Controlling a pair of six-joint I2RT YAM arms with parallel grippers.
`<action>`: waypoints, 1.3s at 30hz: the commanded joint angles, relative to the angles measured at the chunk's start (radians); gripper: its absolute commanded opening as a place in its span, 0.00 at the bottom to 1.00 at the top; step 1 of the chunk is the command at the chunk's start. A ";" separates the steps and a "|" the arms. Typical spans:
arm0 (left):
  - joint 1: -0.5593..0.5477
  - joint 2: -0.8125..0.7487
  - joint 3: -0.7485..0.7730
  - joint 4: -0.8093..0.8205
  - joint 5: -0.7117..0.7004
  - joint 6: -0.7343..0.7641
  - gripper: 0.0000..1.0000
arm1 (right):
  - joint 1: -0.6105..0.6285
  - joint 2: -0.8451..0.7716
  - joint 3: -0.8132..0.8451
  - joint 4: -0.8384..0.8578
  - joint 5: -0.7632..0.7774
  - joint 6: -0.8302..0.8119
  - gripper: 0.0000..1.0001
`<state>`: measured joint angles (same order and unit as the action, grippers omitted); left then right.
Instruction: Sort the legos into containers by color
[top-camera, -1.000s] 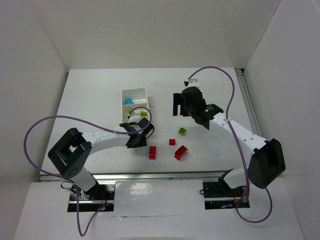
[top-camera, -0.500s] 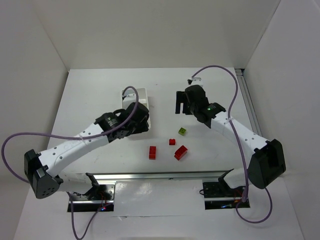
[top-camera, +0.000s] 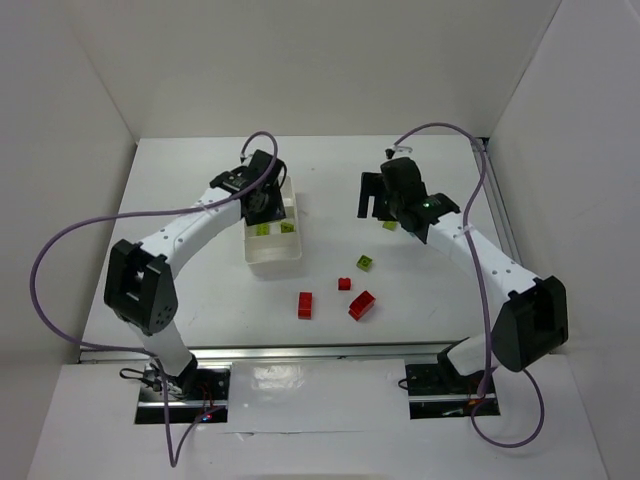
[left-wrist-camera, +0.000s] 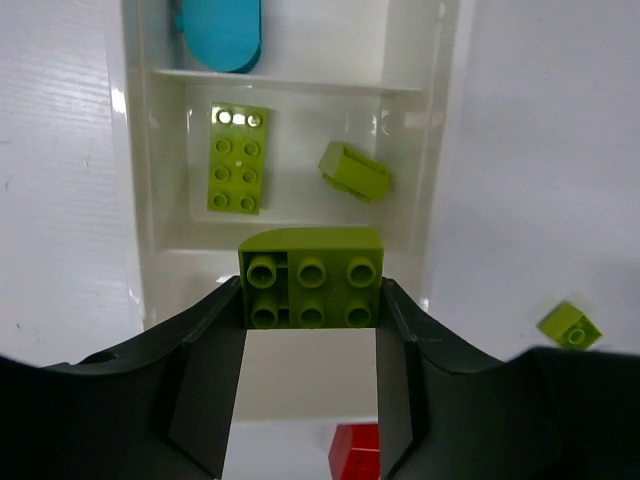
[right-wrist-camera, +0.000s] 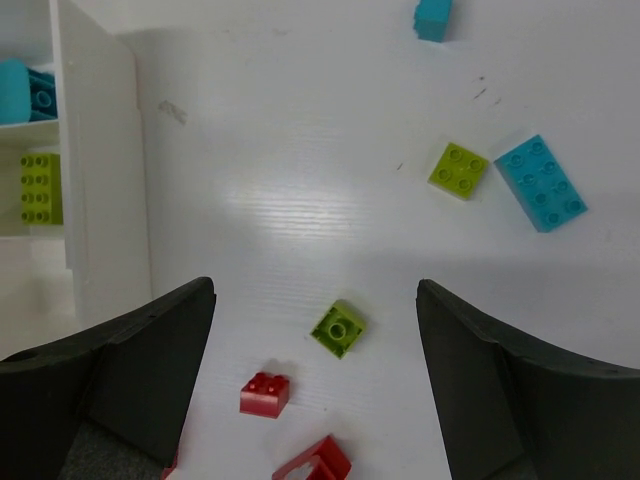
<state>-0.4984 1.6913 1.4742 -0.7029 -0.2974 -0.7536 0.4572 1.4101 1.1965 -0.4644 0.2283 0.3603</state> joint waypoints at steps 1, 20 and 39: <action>0.044 0.062 0.061 0.059 0.113 0.080 0.18 | 0.020 0.013 0.026 -0.028 -0.098 0.028 0.88; 0.084 0.194 0.081 0.088 0.162 0.141 0.99 | 0.469 0.162 -0.115 0.059 -0.103 0.272 0.92; 0.187 -0.116 0.100 0.013 0.162 0.145 0.99 | 0.572 0.365 -0.054 0.003 -0.104 0.299 0.61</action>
<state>-0.3317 1.5993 1.5513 -0.6666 -0.1364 -0.6247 1.0126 1.7596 1.0908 -0.4622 0.1085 0.6441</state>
